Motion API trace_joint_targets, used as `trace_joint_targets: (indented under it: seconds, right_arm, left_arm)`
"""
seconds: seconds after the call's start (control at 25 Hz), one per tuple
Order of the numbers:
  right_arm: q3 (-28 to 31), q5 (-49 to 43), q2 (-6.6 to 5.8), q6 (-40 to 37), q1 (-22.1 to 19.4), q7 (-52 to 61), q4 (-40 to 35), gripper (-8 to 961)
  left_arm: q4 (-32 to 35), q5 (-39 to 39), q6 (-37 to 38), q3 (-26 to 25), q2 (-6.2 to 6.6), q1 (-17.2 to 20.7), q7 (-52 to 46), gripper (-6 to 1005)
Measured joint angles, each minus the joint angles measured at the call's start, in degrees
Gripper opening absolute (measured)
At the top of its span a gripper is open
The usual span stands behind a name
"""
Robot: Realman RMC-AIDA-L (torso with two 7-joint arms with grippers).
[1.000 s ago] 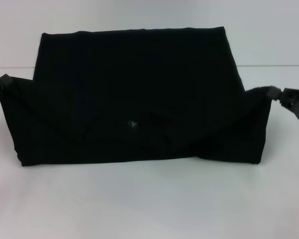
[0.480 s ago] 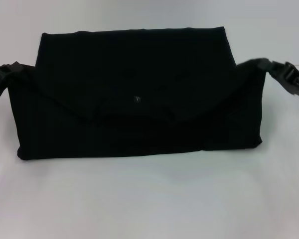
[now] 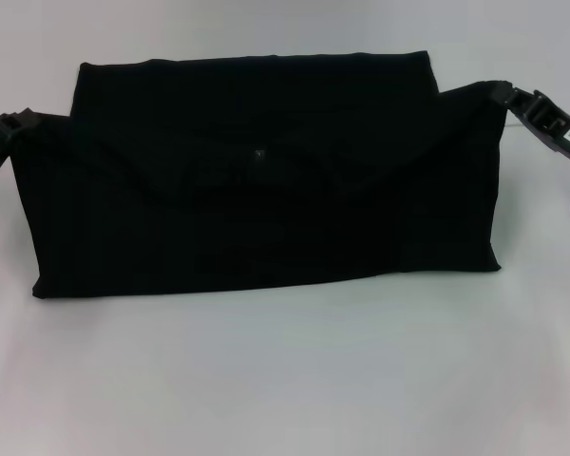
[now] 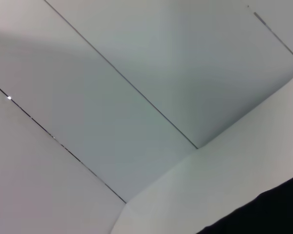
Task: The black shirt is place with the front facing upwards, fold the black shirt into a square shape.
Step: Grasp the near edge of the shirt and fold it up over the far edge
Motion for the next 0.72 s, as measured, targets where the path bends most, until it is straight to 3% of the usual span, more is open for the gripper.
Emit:
trace_joint_targets:
  seconds: [0.52,0.72]
  right_arm:
    - [-1.7,0.5,0.25,10.2,2.1,-3.5,2.1,104]
    - [-3.8,0.5,0.37,15.2,3.4,-7.5,3.3,112]
  left_arm:
    - [-0.1,-0.1,-13.5,2.3,-3.72,-3.2,3.5,34]
    - [-0.4,-1.8,-14.7,2.8,-5.21,-4.0,9.3,37]
